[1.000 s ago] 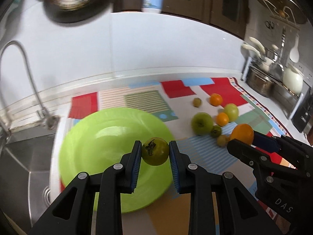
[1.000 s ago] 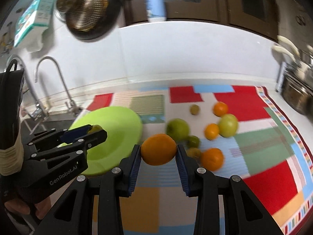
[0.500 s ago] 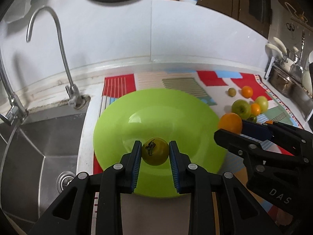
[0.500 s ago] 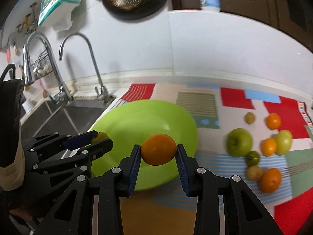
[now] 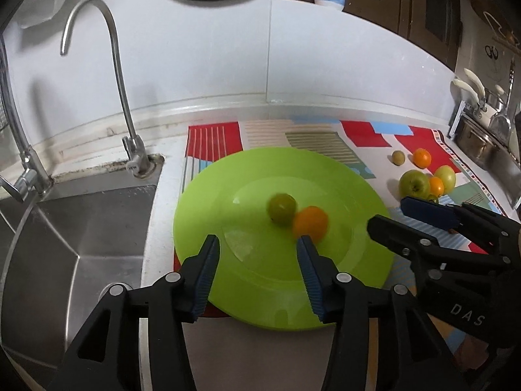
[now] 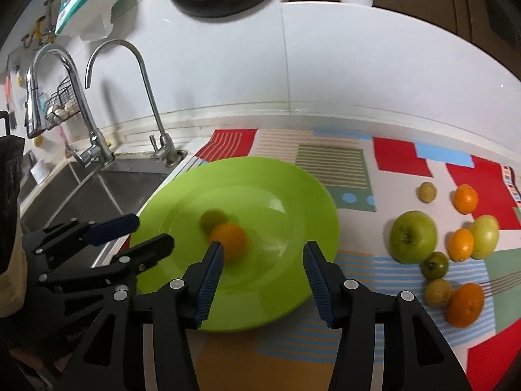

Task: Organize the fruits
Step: 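Carry both fruits over the green plate and open both tools to drop them, then withdraw both open tools from the plate toward the remaining fruits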

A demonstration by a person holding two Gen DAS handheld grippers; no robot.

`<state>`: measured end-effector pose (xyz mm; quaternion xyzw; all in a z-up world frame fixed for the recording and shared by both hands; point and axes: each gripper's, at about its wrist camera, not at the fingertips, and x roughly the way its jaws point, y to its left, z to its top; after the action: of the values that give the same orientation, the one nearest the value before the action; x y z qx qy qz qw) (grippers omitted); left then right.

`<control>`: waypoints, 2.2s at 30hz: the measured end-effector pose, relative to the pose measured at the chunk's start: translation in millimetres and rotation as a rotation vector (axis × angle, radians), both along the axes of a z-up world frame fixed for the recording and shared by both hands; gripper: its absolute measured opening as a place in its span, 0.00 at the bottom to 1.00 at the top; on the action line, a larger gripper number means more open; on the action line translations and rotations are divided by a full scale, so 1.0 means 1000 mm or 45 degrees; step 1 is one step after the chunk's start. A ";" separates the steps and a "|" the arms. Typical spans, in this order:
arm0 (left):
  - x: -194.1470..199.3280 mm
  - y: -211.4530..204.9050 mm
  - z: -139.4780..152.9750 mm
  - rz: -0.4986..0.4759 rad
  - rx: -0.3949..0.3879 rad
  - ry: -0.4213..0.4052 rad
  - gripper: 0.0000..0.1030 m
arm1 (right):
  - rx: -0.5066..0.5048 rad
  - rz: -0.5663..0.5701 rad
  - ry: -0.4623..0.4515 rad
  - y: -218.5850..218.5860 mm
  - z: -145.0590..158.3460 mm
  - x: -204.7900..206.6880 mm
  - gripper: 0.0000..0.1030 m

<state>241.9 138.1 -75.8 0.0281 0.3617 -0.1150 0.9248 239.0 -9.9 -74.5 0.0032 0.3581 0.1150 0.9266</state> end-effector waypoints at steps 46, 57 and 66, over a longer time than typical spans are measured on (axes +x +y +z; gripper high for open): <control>-0.068 -0.176 0.075 0.094 -0.015 -0.211 0.86 | -0.036 -0.238 -0.318 -0.216 0.082 -0.080 0.67; -0.030 -0.194 0.058 0.074 0.021 -0.155 0.86 | -0.017 -0.226 -0.236 -0.235 0.060 -0.042 0.67; 0.009 -0.202 0.031 0.037 0.028 -0.066 0.85 | -0.008 -0.228 -0.141 -0.242 0.033 -0.004 0.67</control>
<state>250.5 -64.1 -44.5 0.0360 0.3392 -0.0966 0.9350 235.3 -251.5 -41.5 0.0258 0.3051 0.0304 0.9515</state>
